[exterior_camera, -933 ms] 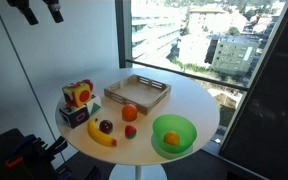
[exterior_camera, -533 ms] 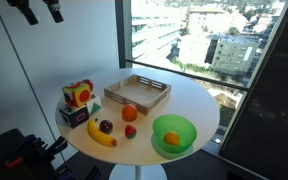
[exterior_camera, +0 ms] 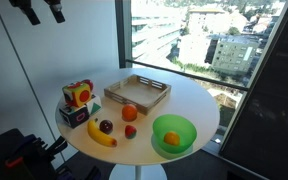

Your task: Remove the square plush toy from the top of the stack and put it in the box

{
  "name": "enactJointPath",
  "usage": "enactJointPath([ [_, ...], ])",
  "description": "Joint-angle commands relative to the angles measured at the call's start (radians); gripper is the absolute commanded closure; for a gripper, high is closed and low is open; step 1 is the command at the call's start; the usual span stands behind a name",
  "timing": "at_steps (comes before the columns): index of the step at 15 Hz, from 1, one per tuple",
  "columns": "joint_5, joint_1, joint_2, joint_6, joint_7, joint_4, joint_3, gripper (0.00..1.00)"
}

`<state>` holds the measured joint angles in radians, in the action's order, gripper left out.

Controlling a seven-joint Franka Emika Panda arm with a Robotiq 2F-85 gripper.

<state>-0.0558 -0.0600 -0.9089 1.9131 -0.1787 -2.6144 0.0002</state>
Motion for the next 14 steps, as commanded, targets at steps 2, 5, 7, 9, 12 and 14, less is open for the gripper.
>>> enactJointPath([
  [2,0.006,-0.005,0.084,0.04,0.036,0.056,0.008,0.0],
  [5,0.02,-0.009,0.148,0.061,0.053,0.082,0.01,0.0],
  [7,0.039,-0.014,0.192,0.066,0.062,0.102,0.009,0.0],
  [9,0.068,-0.017,0.237,0.063,0.069,0.124,0.006,0.0],
  [12,0.114,-0.021,0.305,0.055,0.069,0.152,0.004,0.0],
  [14,0.139,-0.021,0.348,0.045,0.071,0.165,0.005,0.0],
])
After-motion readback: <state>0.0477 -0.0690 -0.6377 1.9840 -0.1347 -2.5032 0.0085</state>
